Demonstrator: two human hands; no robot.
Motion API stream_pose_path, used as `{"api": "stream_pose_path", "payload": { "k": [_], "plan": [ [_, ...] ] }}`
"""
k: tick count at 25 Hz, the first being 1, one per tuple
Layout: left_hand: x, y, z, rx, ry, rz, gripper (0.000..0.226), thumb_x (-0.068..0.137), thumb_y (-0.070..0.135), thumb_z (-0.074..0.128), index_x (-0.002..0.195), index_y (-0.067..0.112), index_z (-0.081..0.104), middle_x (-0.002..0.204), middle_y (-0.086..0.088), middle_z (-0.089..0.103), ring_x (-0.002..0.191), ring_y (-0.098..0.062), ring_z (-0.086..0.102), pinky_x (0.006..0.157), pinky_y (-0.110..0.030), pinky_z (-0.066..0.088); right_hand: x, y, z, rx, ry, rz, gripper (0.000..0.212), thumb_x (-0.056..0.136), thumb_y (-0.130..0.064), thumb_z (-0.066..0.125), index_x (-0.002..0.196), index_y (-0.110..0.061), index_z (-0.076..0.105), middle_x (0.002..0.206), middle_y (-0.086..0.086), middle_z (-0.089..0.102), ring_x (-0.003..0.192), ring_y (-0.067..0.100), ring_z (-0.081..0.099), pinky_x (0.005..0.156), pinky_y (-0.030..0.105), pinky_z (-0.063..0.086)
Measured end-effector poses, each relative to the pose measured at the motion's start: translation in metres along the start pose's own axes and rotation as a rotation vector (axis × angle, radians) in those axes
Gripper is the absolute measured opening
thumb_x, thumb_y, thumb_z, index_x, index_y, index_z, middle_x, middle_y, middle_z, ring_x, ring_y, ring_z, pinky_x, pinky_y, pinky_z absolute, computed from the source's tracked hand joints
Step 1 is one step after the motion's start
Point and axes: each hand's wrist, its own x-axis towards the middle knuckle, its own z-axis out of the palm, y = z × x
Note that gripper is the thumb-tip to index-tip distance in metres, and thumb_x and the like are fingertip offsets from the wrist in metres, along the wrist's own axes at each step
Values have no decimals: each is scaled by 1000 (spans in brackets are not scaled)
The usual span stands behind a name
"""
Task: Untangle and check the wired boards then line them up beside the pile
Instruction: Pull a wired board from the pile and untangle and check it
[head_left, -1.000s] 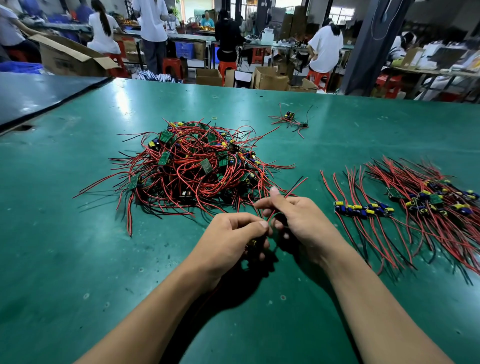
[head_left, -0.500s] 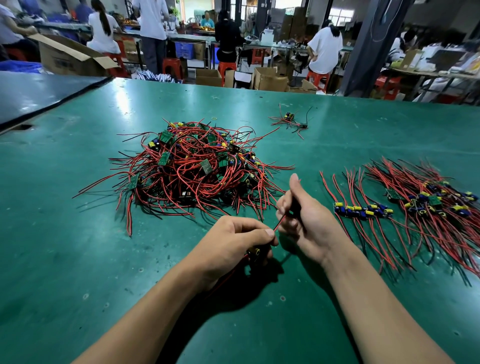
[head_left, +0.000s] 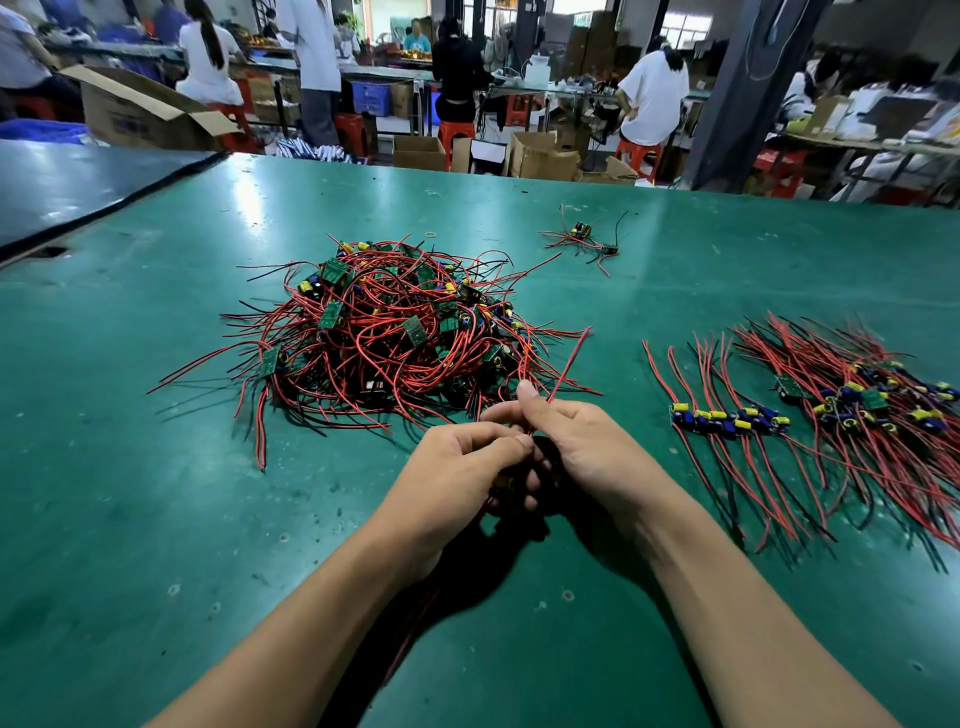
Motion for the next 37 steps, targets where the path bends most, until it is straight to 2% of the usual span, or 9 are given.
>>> {"api": "stream_pose_path", "payload": {
  "k": [4,7,12,20,26,29,32,34,37],
  "plan": [
    [-3,3,-5,-2,-129,-29,16,91,5,60,82,2,73,65,-13,67,54,-17,61,55,-25,53,1,-3,-11,-96,92,-28,48,94,-53,54,83,-14,79,53,-7,50,38,9,42,37,17,29],
    [-4,3,-10,39,-214,-40,14,89,7,63,80,3,73,65,-13,66,57,-20,59,58,-24,51,2,-2,-19,-143,109,4,51,98,-56,48,85,-17,80,53,-2,42,40,10,33,40,18,21],
    [-5,4,-12,124,-309,-35,14,78,20,70,78,7,76,67,-11,68,61,-17,59,63,-20,49,6,-6,-30,8,220,-37,52,102,-46,49,78,-11,79,66,-5,46,41,5,31,37,15,22],
    [-4,5,-16,153,-369,-60,13,77,22,70,76,10,75,64,-9,68,54,-11,60,53,-16,45,7,-5,-28,75,305,-146,37,100,-36,56,84,-8,75,61,-5,44,39,4,30,36,17,23],
    [-2,3,-14,131,-327,-61,12,83,14,68,76,7,74,64,-11,66,56,-14,59,56,-18,47,10,-6,-28,182,323,-68,54,104,-45,44,75,-12,76,61,-4,47,41,6,30,35,17,27],
    [0,1,-11,71,-202,-63,14,90,9,63,84,0,72,66,-12,66,56,-17,60,57,-20,51,8,-7,-30,245,300,-47,53,89,-56,58,102,-7,73,68,-4,49,43,5,34,37,17,29],
    [4,2,-7,-25,-48,-58,26,94,22,59,100,-2,67,75,-13,69,58,-19,63,56,-24,53,7,-7,-29,205,270,-21,76,66,-64,71,115,-6,66,73,-3,55,46,5,39,41,18,34],
    [7,4,-6,-94,5,-66,38,95,38,53,107,4,64,84,-13,73,63,-22,67,59,-28,56,6,-5,-25,122,244,-2,78,61,-66,74,114,-9,67,74,-5,59,47,6,42,43,19,34],
    [8,8,-6,-167,5,-96,58,89,59,42,119,12,60,103,-18,73,79,-28,71,66,-34,59,7,-3,-24,86,245,-3,74,63,-68,72,112,-13,69,70,-8,60,47,7,43,44,20,31]
  ]
}}
